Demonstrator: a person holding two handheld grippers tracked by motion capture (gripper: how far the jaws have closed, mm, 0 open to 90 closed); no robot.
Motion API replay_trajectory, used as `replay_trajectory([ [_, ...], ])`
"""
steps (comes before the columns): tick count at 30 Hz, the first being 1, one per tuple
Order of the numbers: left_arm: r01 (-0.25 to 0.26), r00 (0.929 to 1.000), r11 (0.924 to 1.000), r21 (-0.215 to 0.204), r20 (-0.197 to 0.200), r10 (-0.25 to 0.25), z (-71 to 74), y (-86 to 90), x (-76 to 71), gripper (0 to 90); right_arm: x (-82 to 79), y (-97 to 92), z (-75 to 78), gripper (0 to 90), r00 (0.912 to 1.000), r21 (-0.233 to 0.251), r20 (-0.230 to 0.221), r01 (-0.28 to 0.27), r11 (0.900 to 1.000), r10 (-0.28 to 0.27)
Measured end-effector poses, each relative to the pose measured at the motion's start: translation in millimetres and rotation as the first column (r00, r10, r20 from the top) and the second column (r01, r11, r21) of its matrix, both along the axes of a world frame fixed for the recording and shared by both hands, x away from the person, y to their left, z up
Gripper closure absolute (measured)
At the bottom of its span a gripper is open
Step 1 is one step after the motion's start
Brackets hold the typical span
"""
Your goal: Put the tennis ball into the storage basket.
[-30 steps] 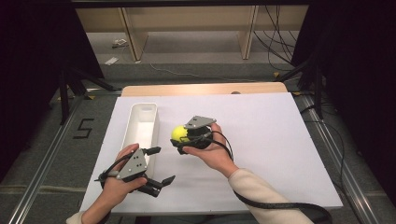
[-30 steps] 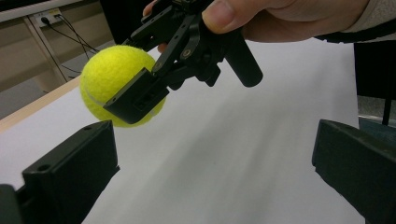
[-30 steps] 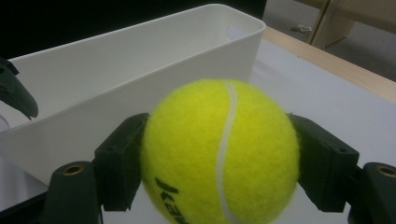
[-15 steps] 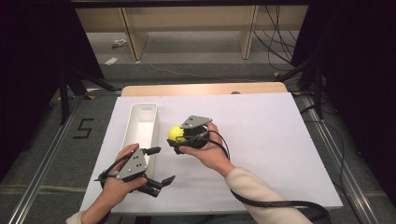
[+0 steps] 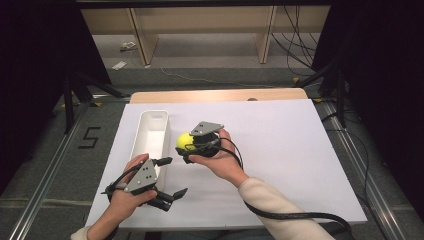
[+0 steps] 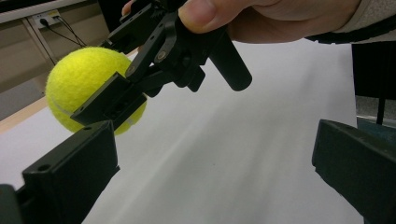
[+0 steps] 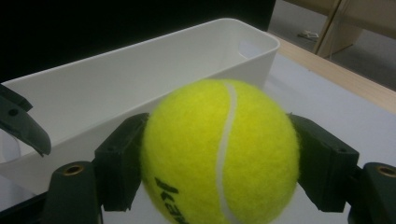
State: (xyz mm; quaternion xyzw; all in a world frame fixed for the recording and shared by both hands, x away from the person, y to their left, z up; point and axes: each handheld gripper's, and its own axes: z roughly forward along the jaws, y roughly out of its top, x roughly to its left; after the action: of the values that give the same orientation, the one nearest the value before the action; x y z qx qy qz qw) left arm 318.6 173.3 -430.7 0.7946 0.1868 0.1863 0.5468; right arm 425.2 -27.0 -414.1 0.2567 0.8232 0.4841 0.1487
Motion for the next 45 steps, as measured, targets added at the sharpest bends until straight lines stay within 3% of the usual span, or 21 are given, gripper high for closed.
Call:
replay_trajectory([
  [45,0.005,1.0,1.0,0.0,0.005,-0.005,0.8,-0.2,-0.6,0.0,8.9,16.9,14.1,26.5,0.9996,-0.01,0.022,-0.019,0.9998,0.019],
])
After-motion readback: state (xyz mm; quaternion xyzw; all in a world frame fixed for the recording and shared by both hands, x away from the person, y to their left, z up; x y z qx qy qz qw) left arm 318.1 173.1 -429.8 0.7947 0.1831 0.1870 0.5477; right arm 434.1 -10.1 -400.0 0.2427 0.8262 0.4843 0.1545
